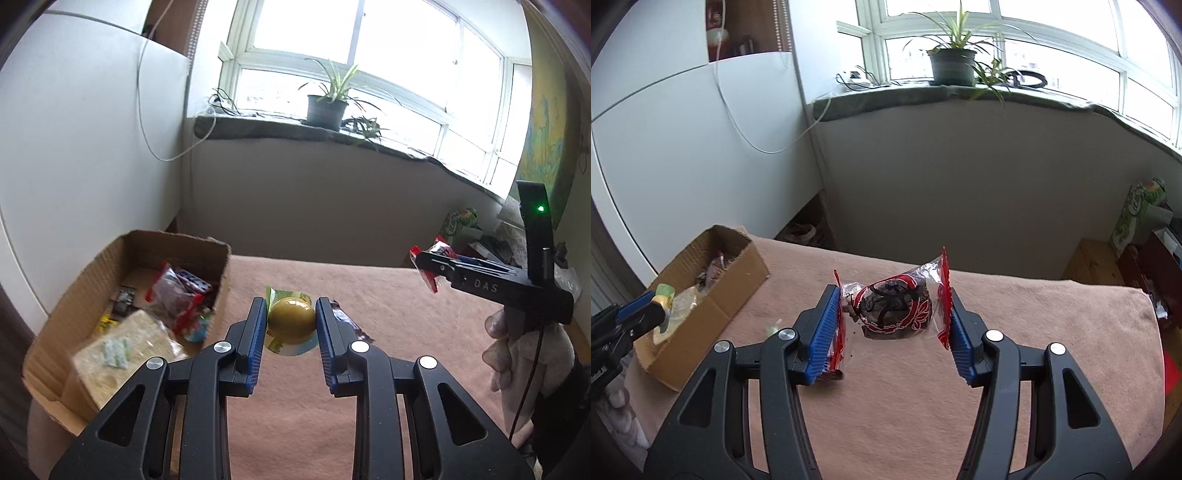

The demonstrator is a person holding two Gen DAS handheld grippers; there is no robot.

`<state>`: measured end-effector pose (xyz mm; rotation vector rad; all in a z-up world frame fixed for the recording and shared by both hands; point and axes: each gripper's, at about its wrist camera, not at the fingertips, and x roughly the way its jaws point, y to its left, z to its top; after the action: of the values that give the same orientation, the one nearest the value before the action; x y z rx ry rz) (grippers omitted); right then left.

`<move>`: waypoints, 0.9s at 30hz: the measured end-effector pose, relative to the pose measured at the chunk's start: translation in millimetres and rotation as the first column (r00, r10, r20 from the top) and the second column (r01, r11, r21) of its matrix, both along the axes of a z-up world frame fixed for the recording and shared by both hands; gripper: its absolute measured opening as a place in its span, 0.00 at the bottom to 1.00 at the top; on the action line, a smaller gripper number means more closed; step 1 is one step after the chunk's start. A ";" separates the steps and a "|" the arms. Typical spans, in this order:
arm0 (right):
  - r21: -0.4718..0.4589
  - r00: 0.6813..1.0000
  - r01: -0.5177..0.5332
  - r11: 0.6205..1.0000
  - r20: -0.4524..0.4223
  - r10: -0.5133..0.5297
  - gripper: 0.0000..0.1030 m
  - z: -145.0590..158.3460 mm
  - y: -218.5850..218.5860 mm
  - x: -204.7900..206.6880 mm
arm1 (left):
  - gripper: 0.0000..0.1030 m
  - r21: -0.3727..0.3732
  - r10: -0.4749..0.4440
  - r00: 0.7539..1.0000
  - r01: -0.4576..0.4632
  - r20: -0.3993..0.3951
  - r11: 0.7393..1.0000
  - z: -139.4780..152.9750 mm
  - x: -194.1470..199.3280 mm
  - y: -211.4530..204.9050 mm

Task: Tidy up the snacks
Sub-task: 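Lift both held candies and carry them over the cardboard box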

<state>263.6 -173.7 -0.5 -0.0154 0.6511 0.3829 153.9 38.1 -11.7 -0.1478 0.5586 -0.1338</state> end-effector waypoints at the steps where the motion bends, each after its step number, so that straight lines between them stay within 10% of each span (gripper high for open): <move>1: 0.003 1.000 -0.020 1.000 0.007 0.020 0.56 5.1 8.8 -0.8 | 0.24 0.004 0.011 1.000 -0.011 0.010 1.000 4.4 1.3 6.3; 27: -0.034 0.930 -0.367 0.929 -0.028 0.367 0.56 1.9 211.1 18.2 | 0.24 0.014 0.256 0.967 -0.256 0.001 0.967 -20.6 -2.4 120.0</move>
<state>281.9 37.4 1.4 -0.1724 0.6769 0.7334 151.5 158.1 -32.3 -0.2055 0.5360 0.1219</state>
